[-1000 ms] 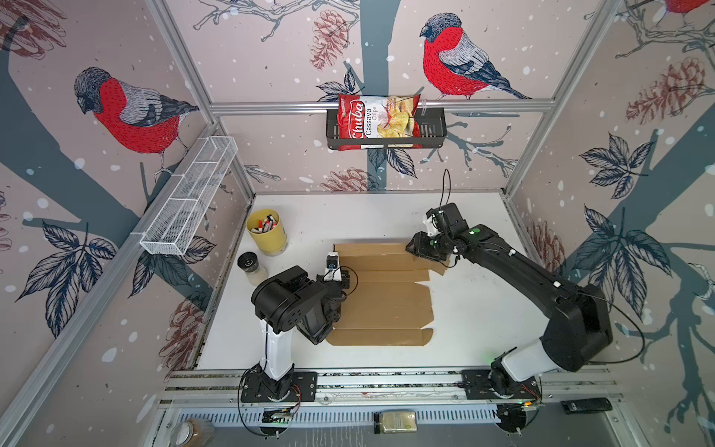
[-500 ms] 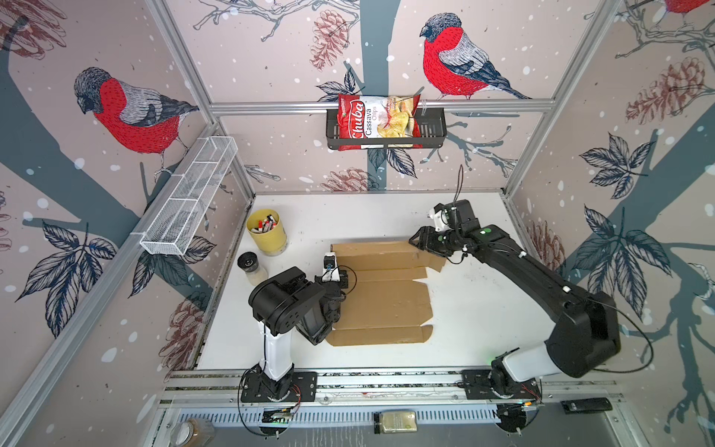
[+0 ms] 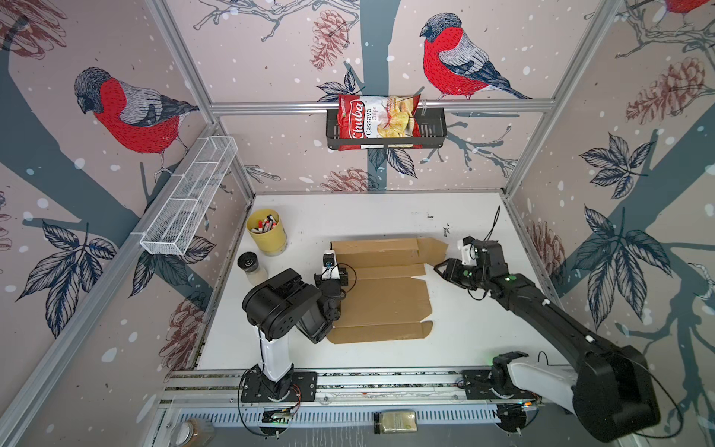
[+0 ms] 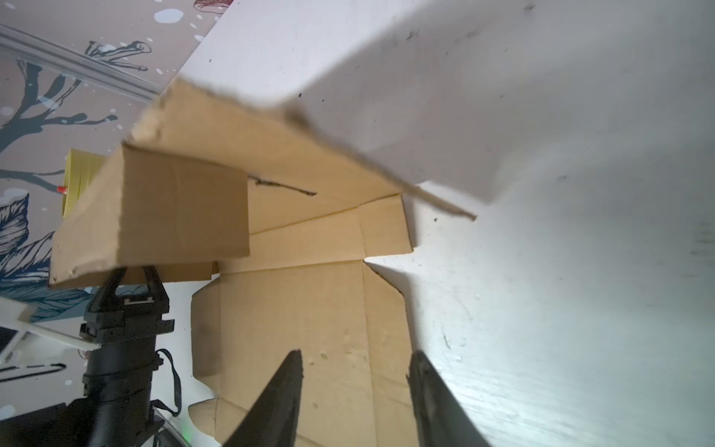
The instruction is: Fold the paper box
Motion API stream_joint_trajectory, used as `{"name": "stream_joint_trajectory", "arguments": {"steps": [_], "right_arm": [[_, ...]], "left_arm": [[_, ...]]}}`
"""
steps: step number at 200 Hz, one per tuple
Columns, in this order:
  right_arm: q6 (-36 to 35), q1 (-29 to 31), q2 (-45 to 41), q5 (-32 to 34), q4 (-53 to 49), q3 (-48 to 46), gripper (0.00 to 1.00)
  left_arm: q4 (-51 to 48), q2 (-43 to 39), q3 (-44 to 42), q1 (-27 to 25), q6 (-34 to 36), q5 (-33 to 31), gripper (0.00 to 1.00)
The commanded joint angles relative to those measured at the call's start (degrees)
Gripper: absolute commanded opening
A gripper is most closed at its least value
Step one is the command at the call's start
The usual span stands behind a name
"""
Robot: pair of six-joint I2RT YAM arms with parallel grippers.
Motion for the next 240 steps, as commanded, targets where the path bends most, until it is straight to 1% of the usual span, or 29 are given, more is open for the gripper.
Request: {"name": "stream_joint_trajectory", "arguments": {"steps": [1,12,45,74,105,115,165,216,240], "right_arm": [[1.67,4.5,-1.97,9.0,12.18,-3.39,0.47],[1.77,6.21,-1.84,10.79,14.31,-4.71,0.47],[1.06,8.83,-0.13,14.71,14.93,-4.92,0.47],[0.26,8.99,4.09,13.37,16.01,-5.15,0.48],[1.04,8.91,7.95,11.18,18.02,-4.78,0.48],[1.27,8.82,10.34,10.85,18.11,-4.43,0.48],[3.22,4.97,15.05,7.99,15.84,-2.19,0.48],[4.55,5.01,17.18,9.36,17.75,-1.96,0.48],[5.15,5.56,18.14,13.21,17.94,-2.08,0.47]], "left_arm": [[-0.98,-0.48,0.49,-0.04,-0.58,1.26,0.0],[-1.45,-0.56,0.53,-0.04,-1.0,2.24,0.0],[-3.41,-0.92,1.21,-0.02,-1.39,3.03,0.0],[-3.85,-0.85,1.57,0.01,-1.47,3.58,0.0],[-4.96,-1.37,1.76,-0.04,-1.55,4.4,0.0],[-5.57,-1.53,1.74,-0.04,-1.56,4.33,0.0],[-6.41,-1.71,1.77,0.05,-2.43,4.61,0.0],[-7.09,-1.63,1.98,0.06,-2.52,5.65,0.0],[-7.3,-1.6,1.93,0.06,-2.7,5.8,0.0]]}}
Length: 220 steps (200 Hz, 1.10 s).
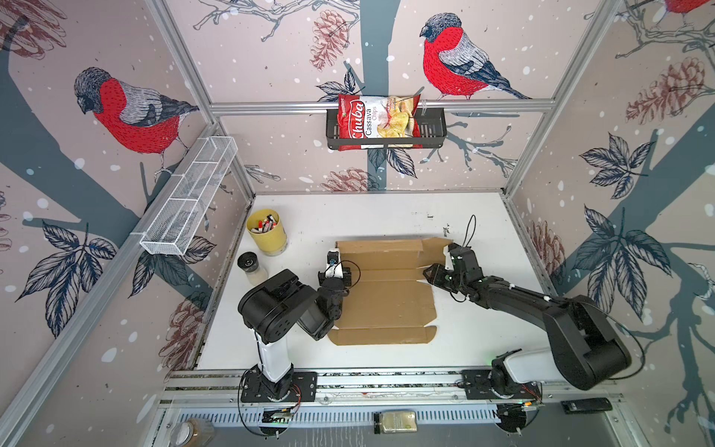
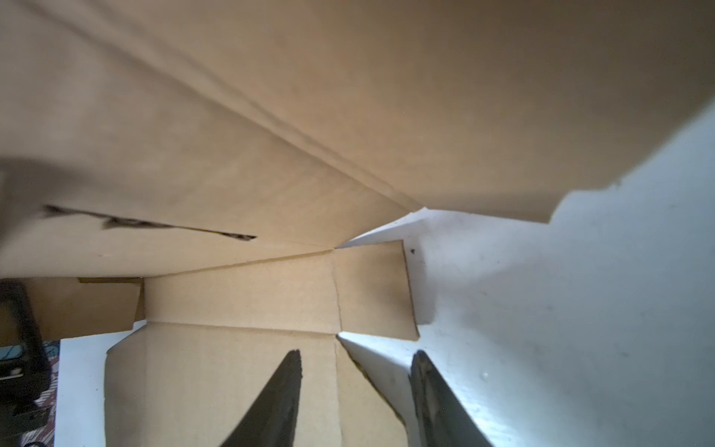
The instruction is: Fold the paper box
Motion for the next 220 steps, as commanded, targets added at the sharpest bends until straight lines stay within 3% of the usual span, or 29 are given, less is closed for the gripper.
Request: {"name": "stream_joint_trajectory", "arguments": {"steps": [1,58,172,220], "right_arm": [[0.99,0.4,0.59,3.57,1.61,0.02,0.47],[0.29,0.95,4.0,6.93,7.19,-1.07,0.48],[-0.76,4.46,0.97,4.37,9.67,-0.86,0.41],[0.23,6.28,4.5,3.45,11.67,-0.3,0.4]], "left_arm": [[-0.03,0.05,0.17,0.08,-0.14,0.89,0.0],[-2.07,0.65,1.29,0.15,-0.61,1.94,0.0],[-2.59,0.76,1.49,0.12,-1.03,2.11,0.0],[-2.45,0.82,1.39,0.09,-1.37,2.07,0.0]]}}
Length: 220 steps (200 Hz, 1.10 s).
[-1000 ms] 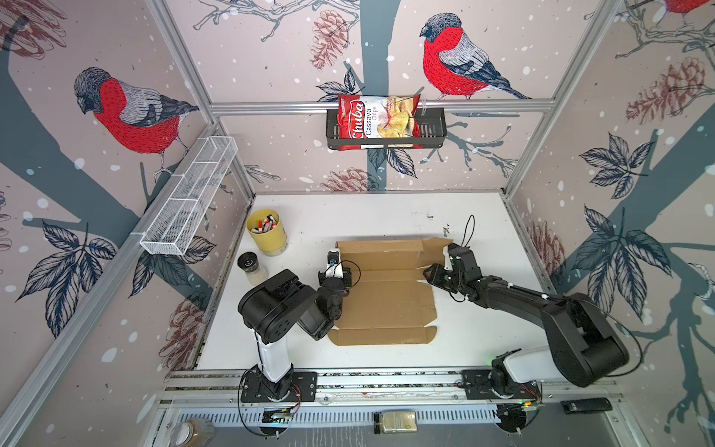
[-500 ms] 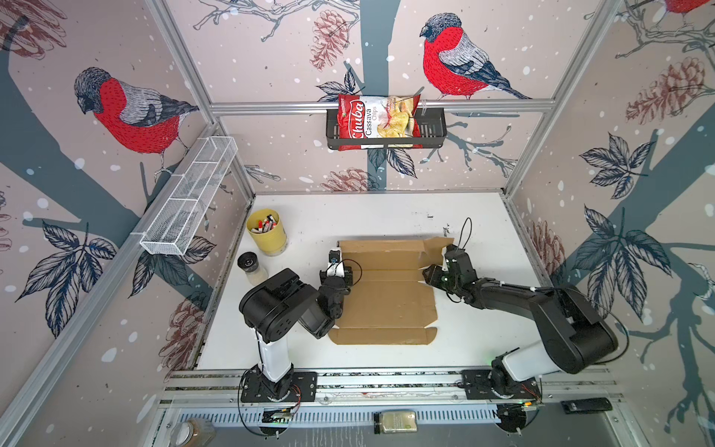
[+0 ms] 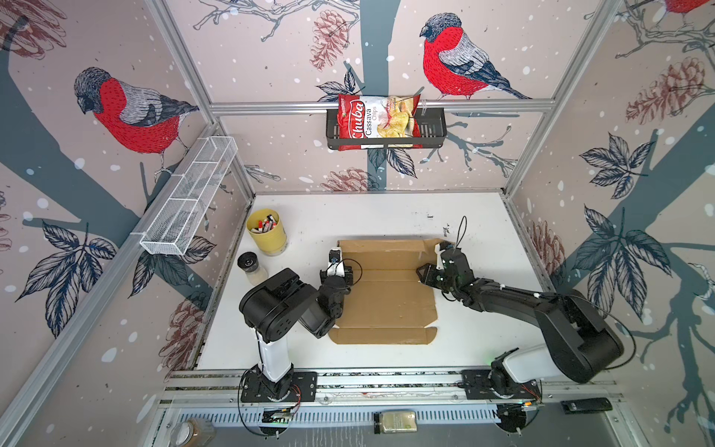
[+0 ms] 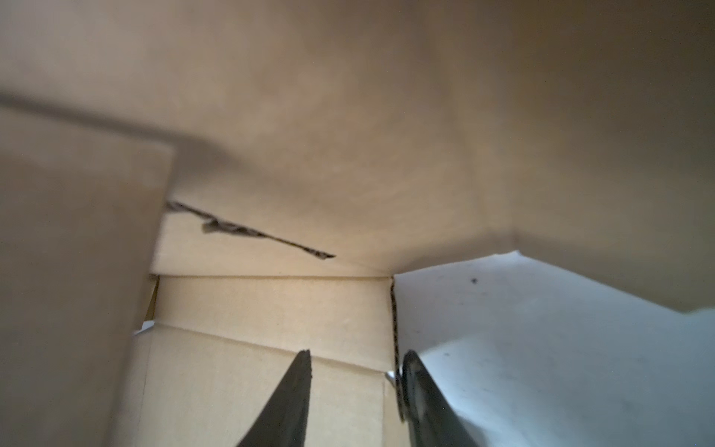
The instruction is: Fold the paper box
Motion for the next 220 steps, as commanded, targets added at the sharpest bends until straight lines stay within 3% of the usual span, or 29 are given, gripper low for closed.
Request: {"name": "stream_joint_trajectory", "arguments": {"steps": [1,99,147,182,199,220], "right_arm": [[0.44,0.52,1.56,-1.09,2.75,0.42,0.4],[0.37,3.06,5.47,-1.47,1.87,3.85,0.41],[-8.97,-1.09,-5.75,-6.79,-6.03,2.29,0.55],[-16.38,-8.31,-14.84,-9.94,-18.64,2.56,0.56],[-16.77,-11.92,-19.68,-8.75,-22.02,3.5,0.56],[-17.0,-14.36,-23.14,0.24,-25.17,6.97,0.56]], "left_arm": [[-1.0,0.26,-0.03,0.06,-0.76,1.22,0.0],[0.33,0.9,-0.97,0.09,-1.64,0.55,0.0],[-1.11,-0.11,-1.57,1.96,-1.48,0.42,0.0],[-1.01,-0.8,-1.96,3.52,-1.46,1.85,0.0],[-1.67,-0.66,-1.42,3.61,-1.46,2.13,0.0],[-1.56,-0.44,-1.35,3.7,-1.46,2.13,0.0]]}}
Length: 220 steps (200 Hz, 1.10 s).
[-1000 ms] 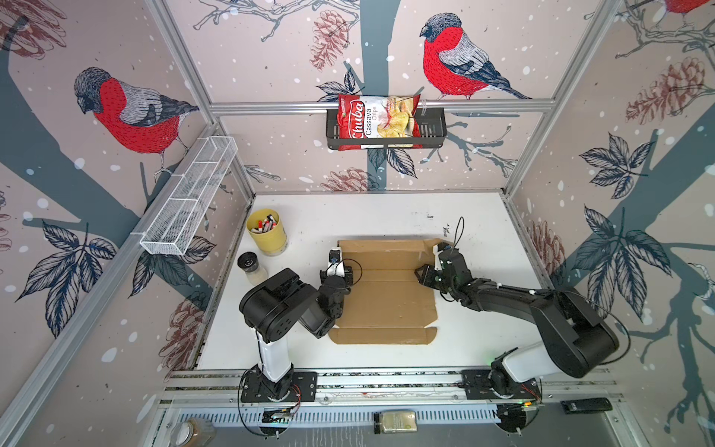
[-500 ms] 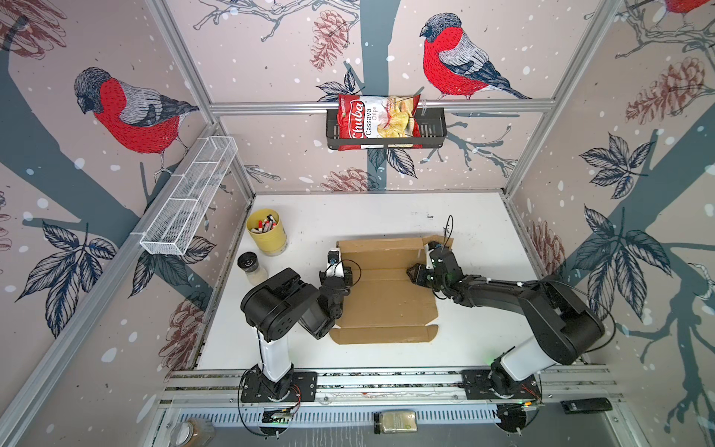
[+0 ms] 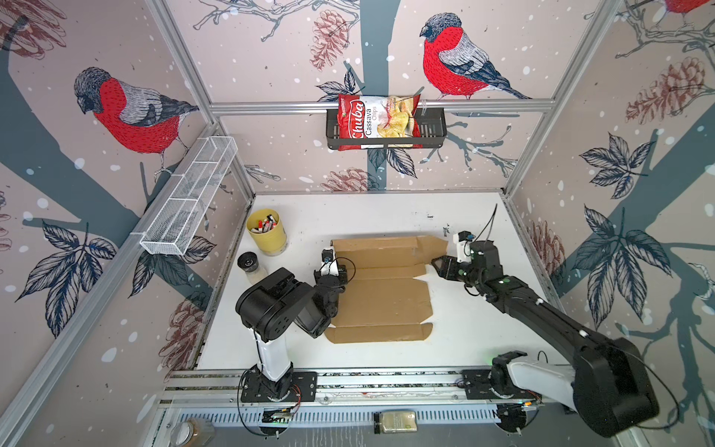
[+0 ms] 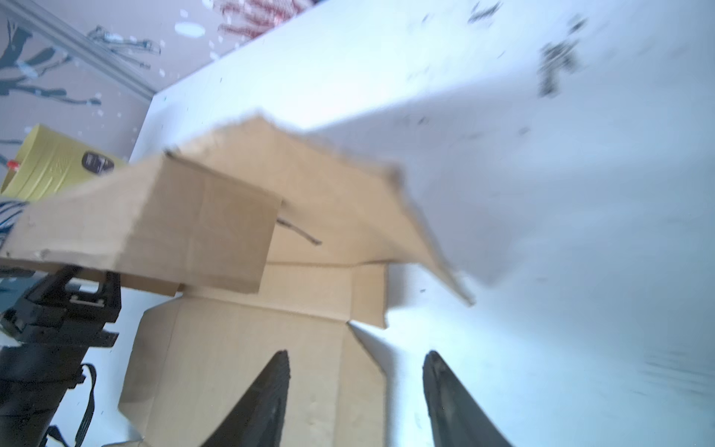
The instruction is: Fold the paper box
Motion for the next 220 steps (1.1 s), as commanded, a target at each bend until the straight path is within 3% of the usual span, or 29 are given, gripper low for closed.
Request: {"name": "stream_joint_trajectory", "arguments": {"steps": [1,15,38,133,167,190,220], "right_arm": [[-3.28,-2.16,-3.1,7.42,-5.68,3.14,0.56],[-6.3,-2.41,-3.02,10.03,-5.16,5.0,0.56],[-12.62,-1.02,0.15,8.89,-4.8,6.99,0.56],[-24.4,10.39,12.69,21.57,-6.44,13.63,0.53],[-27.17,12.85,13.68,29.97,-9.23,14.2,0.48],[-28.74,12.82,12.21,28.99,-8.63,13.8,0.44],[-28.91,12.82,11.84,27.96,-8.1,13.71,0.3]], "left_arm": [[-2.52,0.12,0.16,0.13,-0.09,0.78,0.0],[-2.78,0.06,0.2,0.22,-0.15,0.88,0.0],[-3.79,-0.36,0.37,0.32,-0.28,1.09,0.0],[-4.56,-0.29,0.7,0.4,-0.48,1.15,0.0],[-4.64,-0.19,0.83,0.52,-0.61,1.09,0.0],[-4.9,-0.22,0.85,0.49,-0.62,1.25,0.0],[-5.13,-0.31,0.83,0.5,-1.08,1.13,0.0]]}}
